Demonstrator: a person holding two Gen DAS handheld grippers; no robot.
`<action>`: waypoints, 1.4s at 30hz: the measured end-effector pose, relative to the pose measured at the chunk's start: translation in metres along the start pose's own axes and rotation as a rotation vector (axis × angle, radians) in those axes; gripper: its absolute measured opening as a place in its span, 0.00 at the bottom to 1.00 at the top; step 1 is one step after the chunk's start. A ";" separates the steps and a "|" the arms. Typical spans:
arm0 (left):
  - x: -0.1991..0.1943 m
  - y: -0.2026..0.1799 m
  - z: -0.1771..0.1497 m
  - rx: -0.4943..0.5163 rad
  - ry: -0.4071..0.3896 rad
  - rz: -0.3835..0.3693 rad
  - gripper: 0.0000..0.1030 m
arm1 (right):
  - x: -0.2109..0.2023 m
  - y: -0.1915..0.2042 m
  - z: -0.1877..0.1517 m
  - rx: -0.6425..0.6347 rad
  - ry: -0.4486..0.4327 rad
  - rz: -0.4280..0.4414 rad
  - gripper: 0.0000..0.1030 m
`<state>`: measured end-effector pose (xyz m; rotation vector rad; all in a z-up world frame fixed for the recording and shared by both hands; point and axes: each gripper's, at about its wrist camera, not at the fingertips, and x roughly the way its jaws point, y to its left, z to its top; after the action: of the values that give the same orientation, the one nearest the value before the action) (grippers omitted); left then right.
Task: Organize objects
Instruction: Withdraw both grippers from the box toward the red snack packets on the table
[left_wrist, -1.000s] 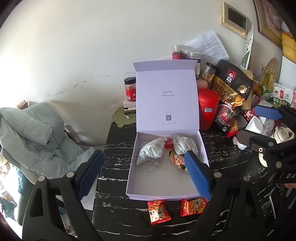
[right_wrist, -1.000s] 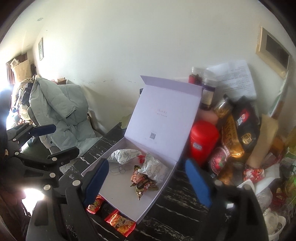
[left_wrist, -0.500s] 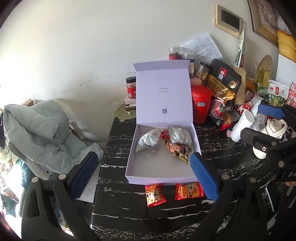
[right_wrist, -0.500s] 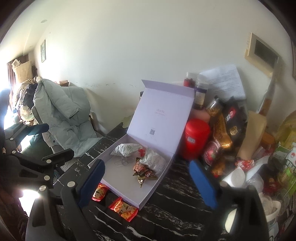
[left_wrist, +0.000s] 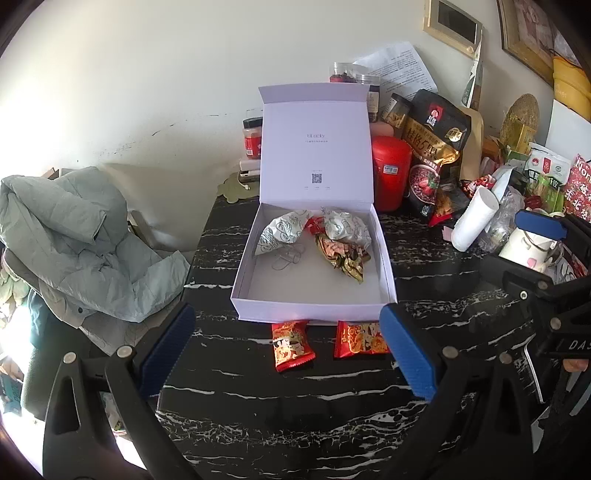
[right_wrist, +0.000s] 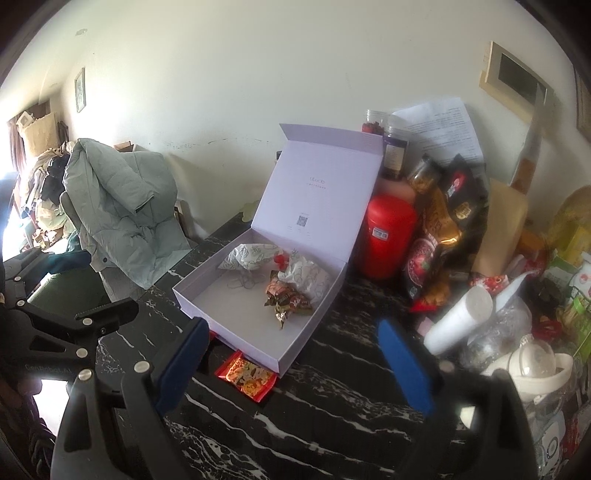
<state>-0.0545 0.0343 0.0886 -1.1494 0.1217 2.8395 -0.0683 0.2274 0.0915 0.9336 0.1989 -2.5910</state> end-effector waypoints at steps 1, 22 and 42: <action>0.001 -0.001 -0.004 0.001 0.008 -0.005 0.97 | 0.000 0.001 -0.004 -0.002 0.003 -0.001 0.91; 0.027 -0.012 -0.079 -0.010 0.150 -0.030 0.97 | 0.028 0.006 -0.084 0.055 0.145 0.070 0.91; 0.075 -0.007 -0.127 -0.069 0.285 -0.093 0.97 | 0.080 0.016 -0.131 0.093 0.288 0.168 0.91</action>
<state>-0.0196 0.0310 -0.0549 -1.5266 -0.0141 2.6037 -0.0423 0.2223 -0.0609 1.2974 0.0727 -2.3224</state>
